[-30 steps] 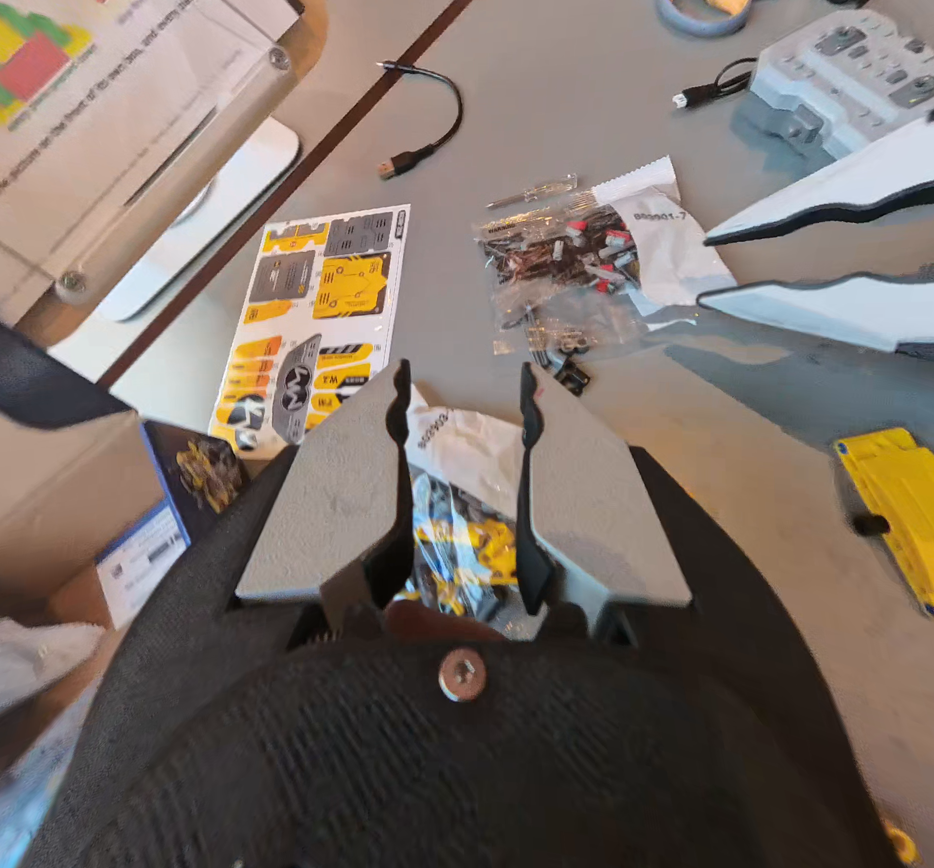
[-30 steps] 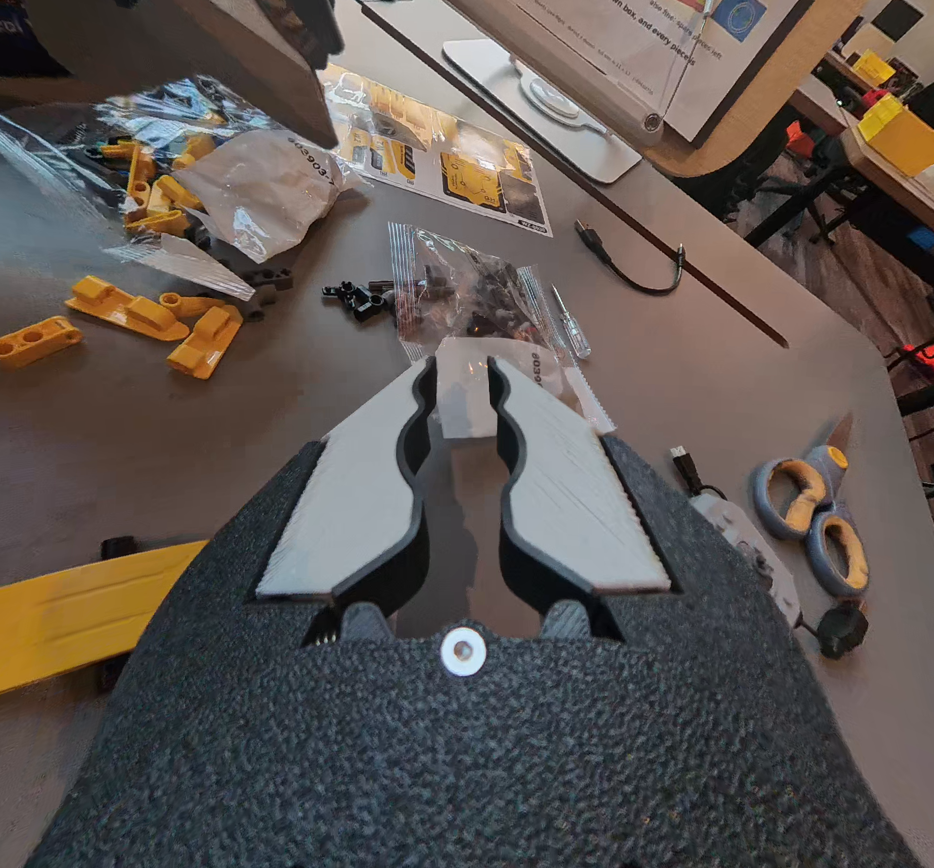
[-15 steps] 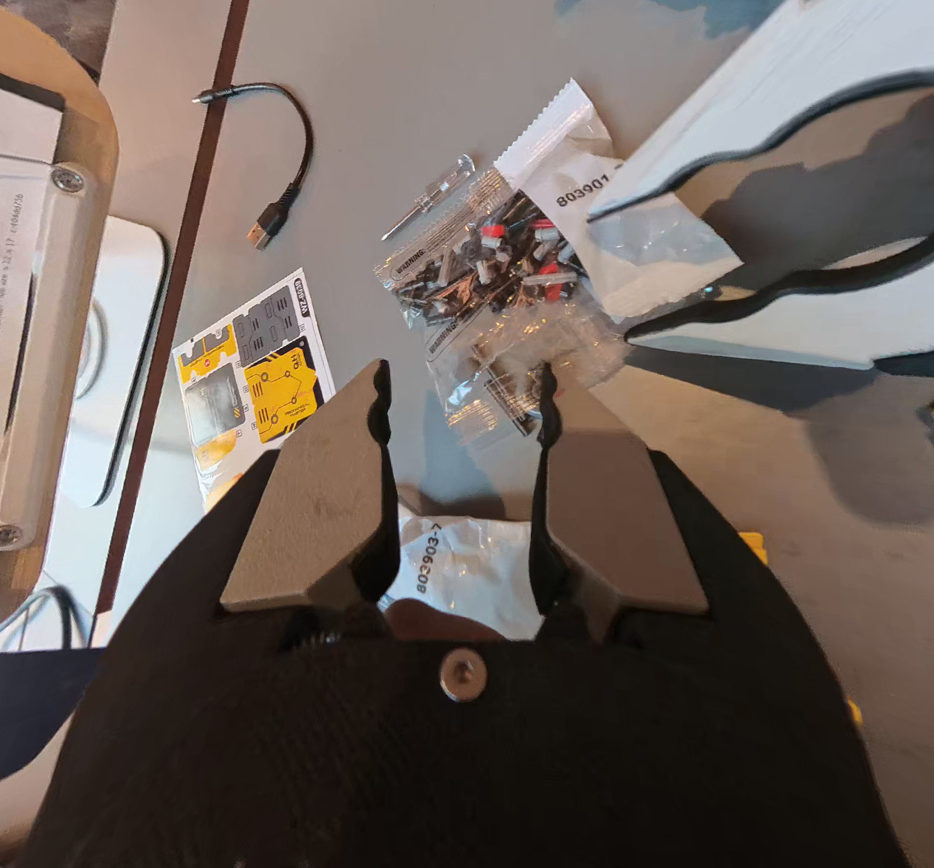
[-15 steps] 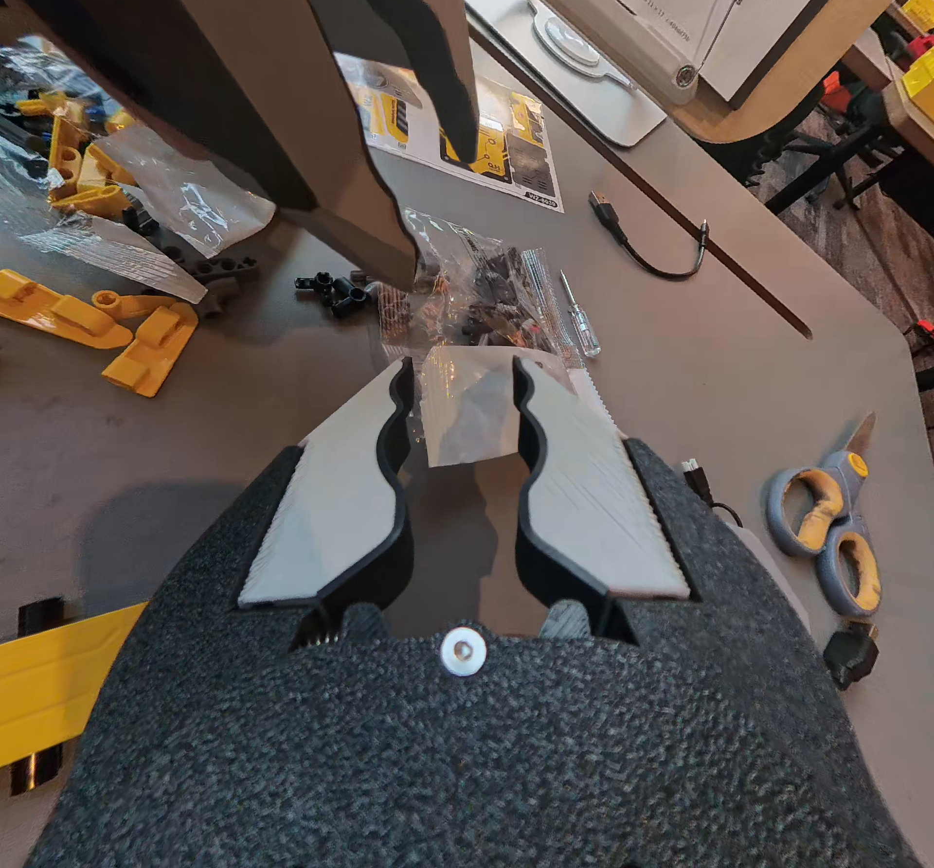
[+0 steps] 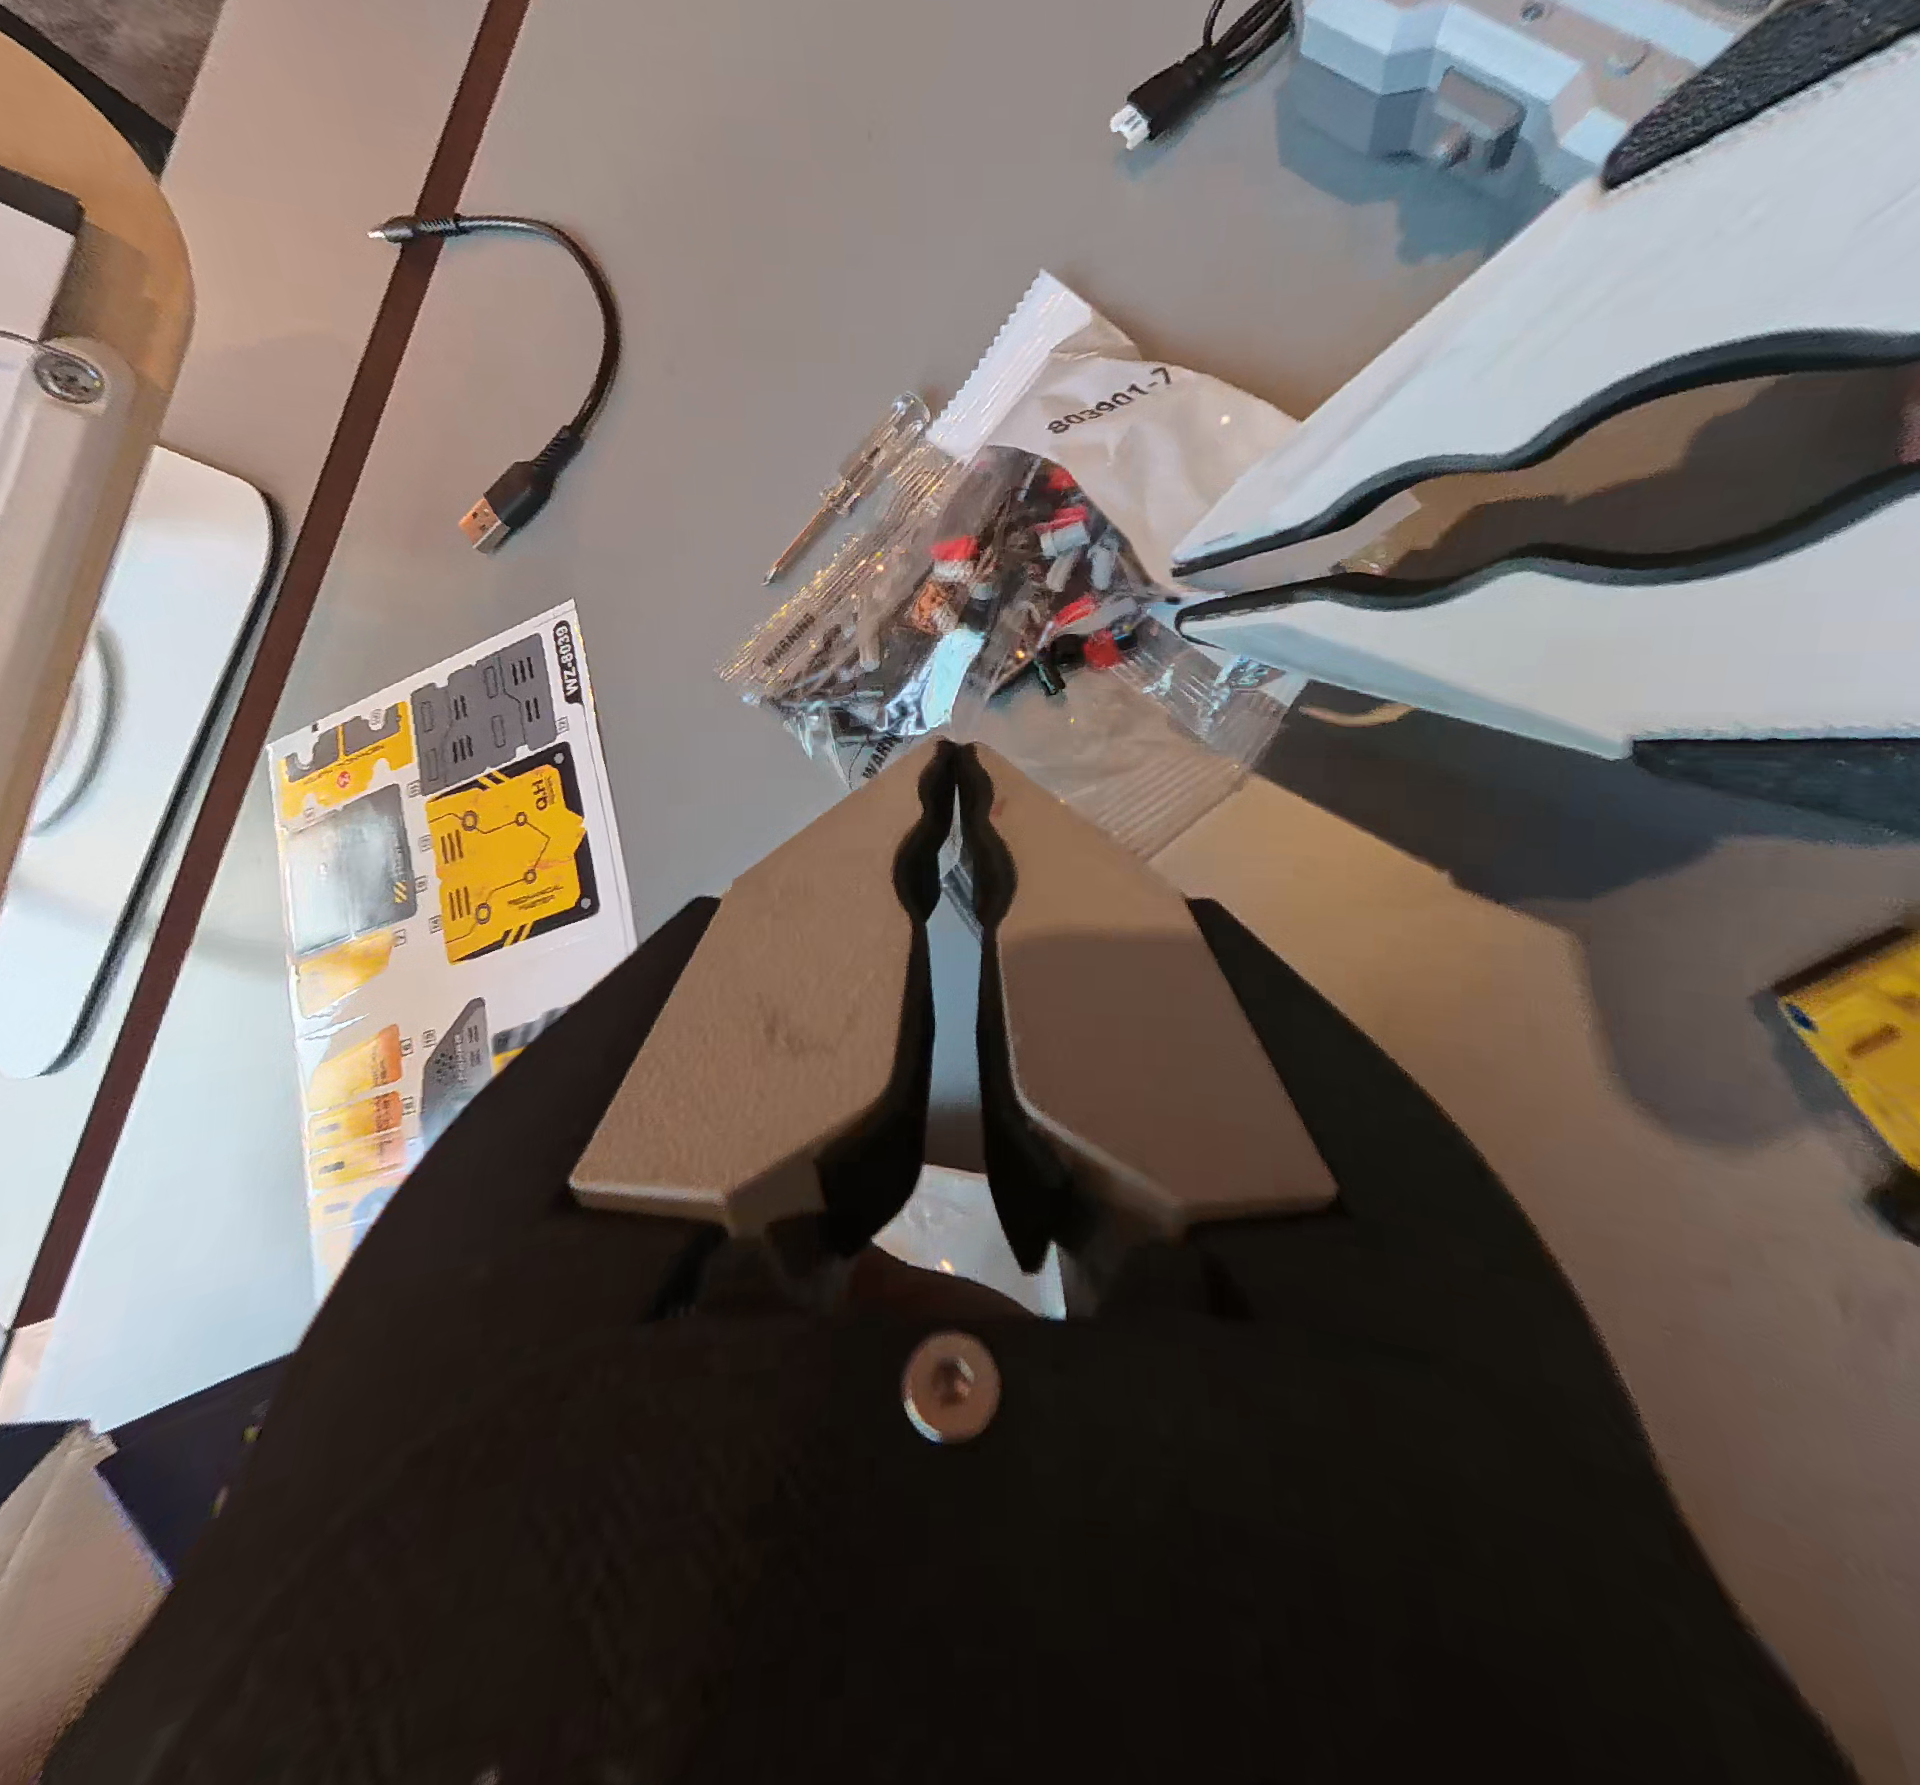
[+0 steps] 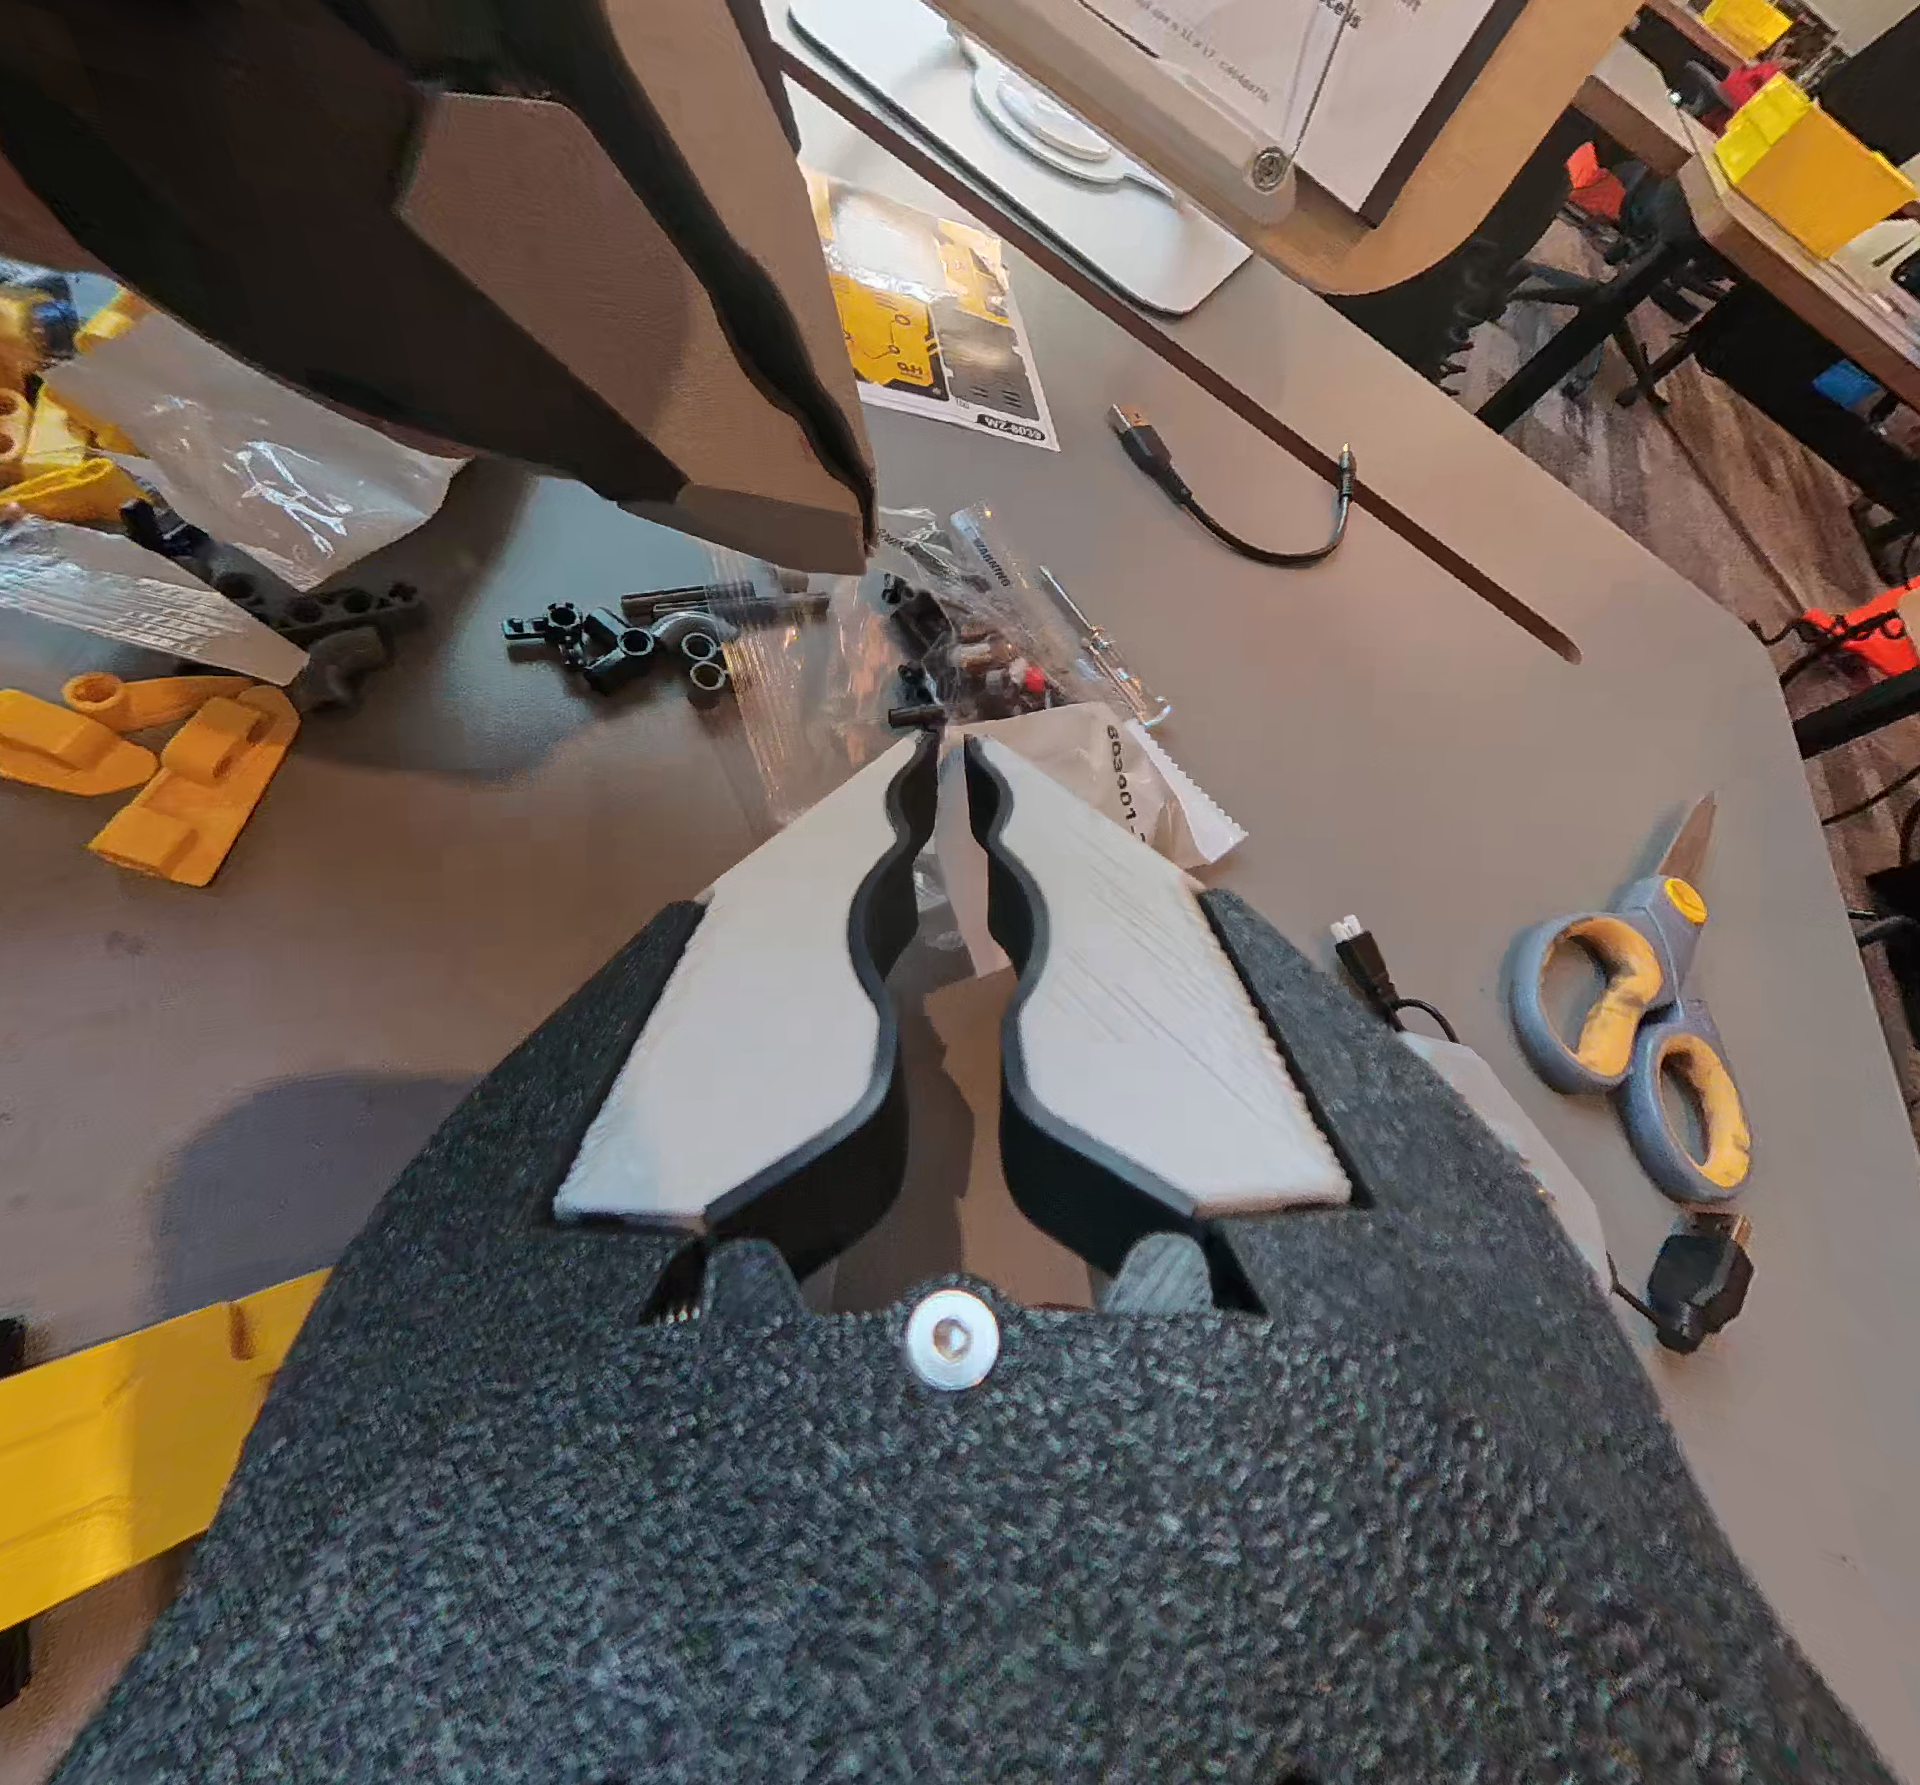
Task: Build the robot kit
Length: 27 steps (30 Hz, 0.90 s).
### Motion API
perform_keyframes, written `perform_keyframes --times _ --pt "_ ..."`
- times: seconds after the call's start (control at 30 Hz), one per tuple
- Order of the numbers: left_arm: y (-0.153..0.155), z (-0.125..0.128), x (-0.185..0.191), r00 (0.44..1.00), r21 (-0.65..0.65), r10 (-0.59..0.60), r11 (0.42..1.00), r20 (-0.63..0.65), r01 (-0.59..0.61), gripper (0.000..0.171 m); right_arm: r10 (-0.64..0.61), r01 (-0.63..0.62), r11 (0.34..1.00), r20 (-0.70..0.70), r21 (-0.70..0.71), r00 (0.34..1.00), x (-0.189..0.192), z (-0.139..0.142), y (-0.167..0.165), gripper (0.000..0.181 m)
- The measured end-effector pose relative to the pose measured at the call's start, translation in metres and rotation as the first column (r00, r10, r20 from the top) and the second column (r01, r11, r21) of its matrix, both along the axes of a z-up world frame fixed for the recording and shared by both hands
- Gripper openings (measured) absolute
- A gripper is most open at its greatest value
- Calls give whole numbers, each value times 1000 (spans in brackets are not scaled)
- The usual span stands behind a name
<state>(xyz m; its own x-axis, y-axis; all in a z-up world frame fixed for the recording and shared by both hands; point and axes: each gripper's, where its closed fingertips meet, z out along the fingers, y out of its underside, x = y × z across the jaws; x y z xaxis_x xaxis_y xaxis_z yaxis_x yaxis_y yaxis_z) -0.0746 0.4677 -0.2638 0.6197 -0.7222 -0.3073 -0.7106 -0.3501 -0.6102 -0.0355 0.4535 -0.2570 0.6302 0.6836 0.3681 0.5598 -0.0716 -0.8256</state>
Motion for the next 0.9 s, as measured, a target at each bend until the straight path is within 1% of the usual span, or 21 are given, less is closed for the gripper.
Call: perform_keyframes --times 0.13,0.23,0.33,0.43,0.53,0.57,0.63,0.73,0.8,0.9 --pt "-10 0 5 998 -89 9 996 66 -3 0 14 -13 999 -44 31 999 2 8 -1 1" --pt "-20 5 18 988 -155 -4 988 156 28 0 -24 26 999 -48 27 999 10 8 5 2" --pt "-30 4 27 987 -184 -37 981 160 66 0 -67 70 996 -48 58 997 20 11 9 1" --pt "-31 4 31 988 -171 -47 983 144 72 0 -87 91 994 -68 55 994 26 14 5 4" --pt "-32 3 32 988 -174 -51 982 146 76 0 -53 52 999 -137 -11 989 22 16 -14 1" --pt "-32 2 33 988 -178 -51 981 148 77 0 -32 24 998 -144 -53 989 18 13 -22 0" --pt "-31 0 33 987 -183 -53 980 149 80 0 -2 -15 988 -109 -156 994 8 -2 -30 5" --pt "-32 -3 32 989 -185 -61 979 138 86 0 -46 29 968 -62 -249 997 5 -17 -22 13" --pt "-31 -3 30 989 -175 -70 980 127 92 0 -84 69 957 -42 -281 996 5 -22 -12 19" --pt "-34 -2 30 986 -171 -102 977 133 124 0 -96 80 948 -36 -307 995 0 -25 -5 18"
